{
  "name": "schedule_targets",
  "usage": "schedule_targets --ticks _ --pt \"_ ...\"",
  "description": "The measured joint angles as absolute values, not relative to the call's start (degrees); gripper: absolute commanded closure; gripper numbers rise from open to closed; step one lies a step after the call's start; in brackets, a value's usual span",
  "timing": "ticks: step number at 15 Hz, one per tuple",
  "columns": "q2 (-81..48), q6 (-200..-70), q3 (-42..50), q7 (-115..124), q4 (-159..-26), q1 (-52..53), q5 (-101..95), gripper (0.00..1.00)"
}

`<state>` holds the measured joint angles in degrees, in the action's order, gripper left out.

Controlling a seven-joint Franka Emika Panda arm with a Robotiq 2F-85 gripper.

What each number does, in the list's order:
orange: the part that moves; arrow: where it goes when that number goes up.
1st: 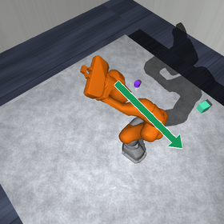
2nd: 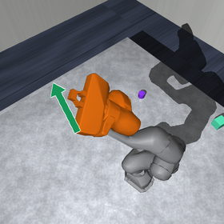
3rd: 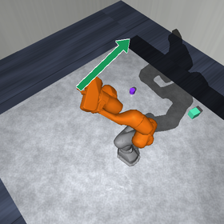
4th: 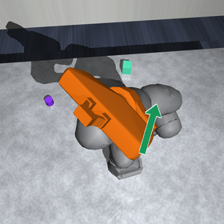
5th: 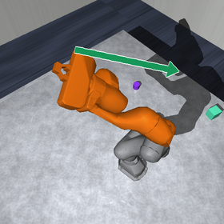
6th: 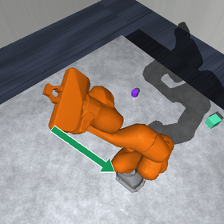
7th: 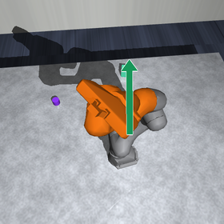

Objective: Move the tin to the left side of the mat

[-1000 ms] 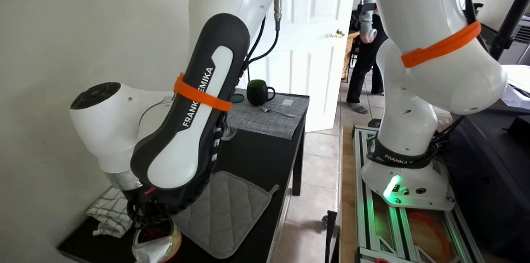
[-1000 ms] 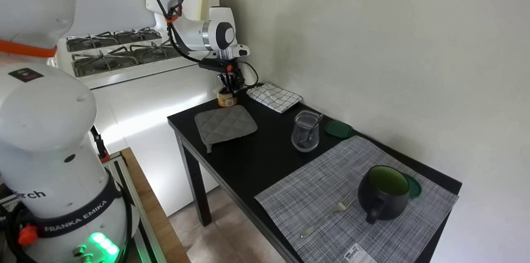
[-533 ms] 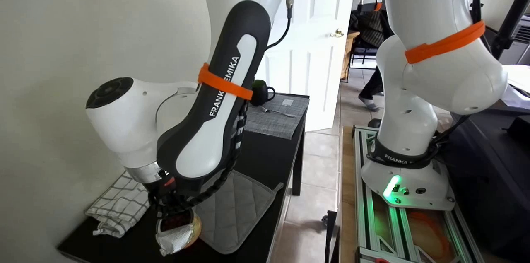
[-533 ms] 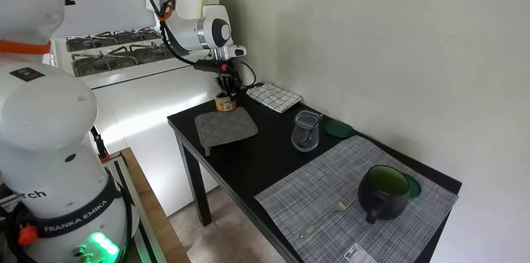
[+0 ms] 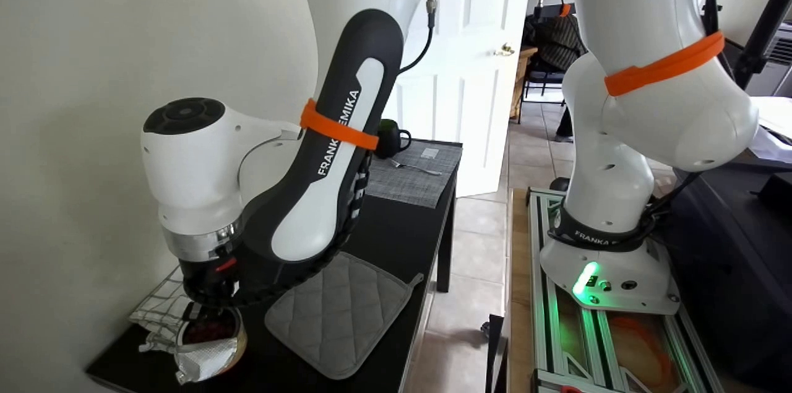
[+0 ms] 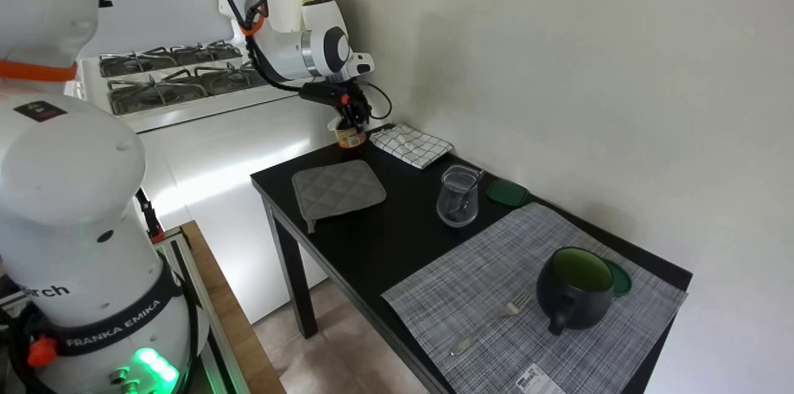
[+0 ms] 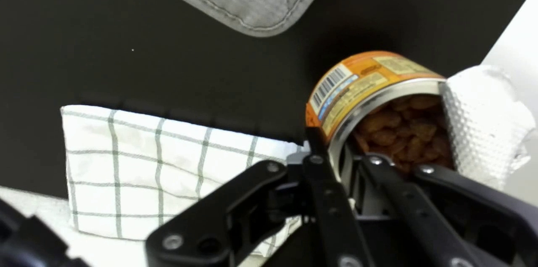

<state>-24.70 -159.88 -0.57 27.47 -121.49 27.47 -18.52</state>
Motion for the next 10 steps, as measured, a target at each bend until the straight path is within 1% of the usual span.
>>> schedule_targets --ticks 8,9,10 --pt "-30.5 -159.7 -0.9 23.6 -117.0 26.9 -16.3 0.97" --pt "-30.7 -159.6 -1.0 23.1 -116.6 26.9 -15.7 0.84" --pt "-30.9 -159.5 -1.2 22.5 -116.3 26.7 -14.8 0.62"
